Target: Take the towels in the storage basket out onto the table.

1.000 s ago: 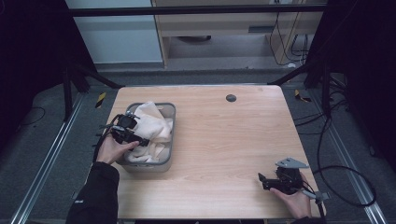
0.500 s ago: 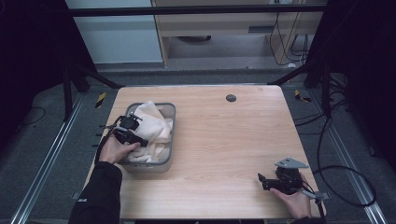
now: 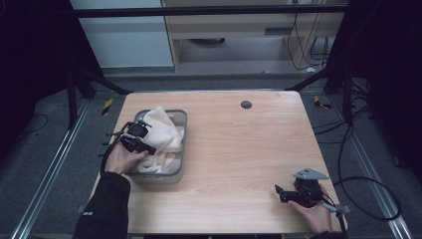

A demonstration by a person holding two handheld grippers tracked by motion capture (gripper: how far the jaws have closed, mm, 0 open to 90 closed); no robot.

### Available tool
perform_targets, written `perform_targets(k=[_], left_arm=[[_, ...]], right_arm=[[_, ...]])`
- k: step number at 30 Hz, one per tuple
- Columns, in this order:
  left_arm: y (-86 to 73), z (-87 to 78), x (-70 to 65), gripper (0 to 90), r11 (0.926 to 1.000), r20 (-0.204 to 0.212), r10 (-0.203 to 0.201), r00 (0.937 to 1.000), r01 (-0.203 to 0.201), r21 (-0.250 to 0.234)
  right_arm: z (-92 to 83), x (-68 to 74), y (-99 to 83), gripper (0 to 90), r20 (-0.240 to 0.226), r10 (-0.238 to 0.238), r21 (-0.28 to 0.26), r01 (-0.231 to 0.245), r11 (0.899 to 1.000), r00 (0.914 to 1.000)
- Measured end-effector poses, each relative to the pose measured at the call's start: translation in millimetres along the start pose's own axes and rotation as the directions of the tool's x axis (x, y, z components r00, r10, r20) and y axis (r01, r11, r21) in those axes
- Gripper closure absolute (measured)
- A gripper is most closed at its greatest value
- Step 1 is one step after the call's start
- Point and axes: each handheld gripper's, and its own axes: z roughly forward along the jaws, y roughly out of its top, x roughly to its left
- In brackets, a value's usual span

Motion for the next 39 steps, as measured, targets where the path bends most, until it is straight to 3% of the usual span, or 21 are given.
perform_targets(k=[5,12,18,25,39], left_arm=[[1.1,-10.9,-0.1,61.5,0.9996,-0.003,-0.01,0.9999,0.01,-0.025],[4.7,-38.8,-3.5,61.9,0.9959,-0.025,-0.006,0.9997,0.004,-0.091],[8.8,-71.3,-10.2,62.2,0.9849,-0.025,0.002,0.9997,-0.006,-0.173],[11.9,-95.8,-17.5,62.3,0.9769,-0.029,0.028,0.9992,-0.033,-0.211],[18.2,-127.5,-30.2,62.3,0.9605,-0.033,0.067,0.9972,-0.073,-0.269]], right_arm=[[-0.4,-0.2,0.0,13.3,0.0,-0.001,-0.001,0.001,1.0,1.0],[-0.5,-0.1,0.2,13.3,-0.002,0.002,0.0,-0.002,1.0,1.0],[-0.7,-0.5,0.3,13.3,0.0,-0.005,-0.005,0.005,1.0,1.0],[-1.0,0.1,0.4,13.3,-0.004,0.003,-0.003,-0.003,1.0,1.0],[-0.9,-0.3,0.4,13.4,-0.003,0.005,-0.004,-0.005,1.0,1.0]])
